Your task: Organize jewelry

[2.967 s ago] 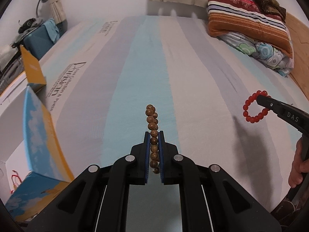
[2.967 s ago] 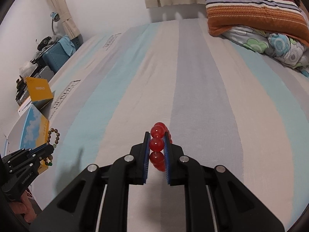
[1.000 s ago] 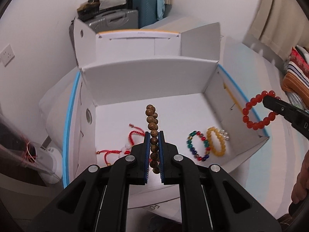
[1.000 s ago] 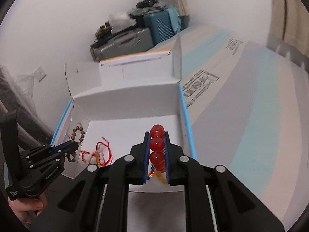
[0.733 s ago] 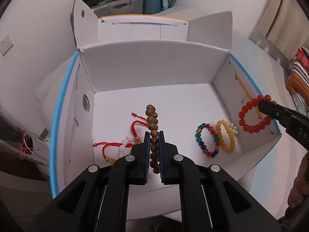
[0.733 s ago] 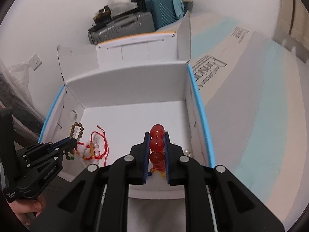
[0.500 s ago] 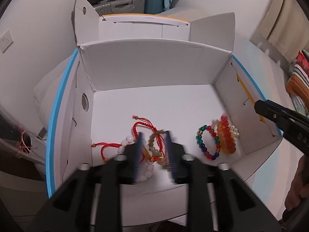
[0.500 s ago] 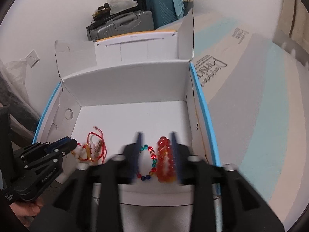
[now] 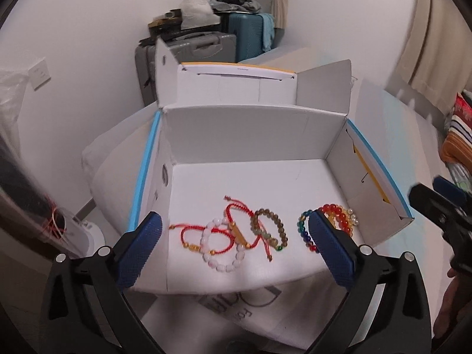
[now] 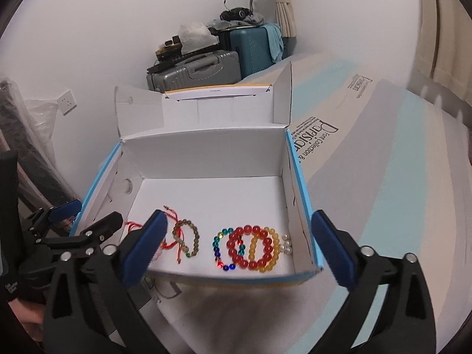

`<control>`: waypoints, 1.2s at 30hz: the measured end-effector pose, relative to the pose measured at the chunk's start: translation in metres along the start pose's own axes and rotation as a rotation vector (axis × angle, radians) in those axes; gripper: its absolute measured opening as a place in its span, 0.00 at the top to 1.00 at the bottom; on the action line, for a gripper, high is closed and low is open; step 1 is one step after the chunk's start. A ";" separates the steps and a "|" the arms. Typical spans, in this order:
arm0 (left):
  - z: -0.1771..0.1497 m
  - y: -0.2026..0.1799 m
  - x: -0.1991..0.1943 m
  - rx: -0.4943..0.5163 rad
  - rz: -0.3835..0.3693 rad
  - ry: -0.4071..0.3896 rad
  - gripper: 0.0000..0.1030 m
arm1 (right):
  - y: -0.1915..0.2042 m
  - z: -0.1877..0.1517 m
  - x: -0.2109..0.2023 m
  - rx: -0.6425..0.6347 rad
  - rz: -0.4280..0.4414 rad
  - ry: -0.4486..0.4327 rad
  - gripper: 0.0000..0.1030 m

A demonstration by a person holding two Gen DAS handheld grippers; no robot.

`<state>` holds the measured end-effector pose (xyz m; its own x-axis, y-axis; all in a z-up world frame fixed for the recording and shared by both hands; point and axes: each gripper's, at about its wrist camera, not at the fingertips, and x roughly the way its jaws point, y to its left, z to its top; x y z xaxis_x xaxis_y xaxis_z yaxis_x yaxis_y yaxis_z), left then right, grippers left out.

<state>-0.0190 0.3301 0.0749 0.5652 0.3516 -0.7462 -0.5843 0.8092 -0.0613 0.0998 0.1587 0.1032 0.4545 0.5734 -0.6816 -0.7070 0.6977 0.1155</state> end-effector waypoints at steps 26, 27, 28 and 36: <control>-0.052 0.001 -0.033 -0.016 0.009 -0.013 0.05 | -0.011 -0.055 -0.035 0.041 -0.040 -0.041 0.07; -0.052 0.001 -0.033 -0.018 0.008 -0.014 0.05 | -0.012 -0.056 -0.035 0.040 -0.040 -0.040 0.07; -0.051 0.001 -0.034 -0.017 0.010 -0.019 0.06 | -0.012 -0.056 -0.035 0.041 -0.039 -0.039 0.07; -0.050 -0.004 -0.038 0.006 0.009 -0.027 0.06 | -0.012 -0.058 -0.033 0.037 -0.045 -0.032 0.07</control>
<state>-0.0666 0.2898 0.0703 0.5757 0.3712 -0.7285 -0.5859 0.8088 -0.0509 0.0619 0.1071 0.0823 0.5028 0.5542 -0.6634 -0.6652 0.7382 0.1125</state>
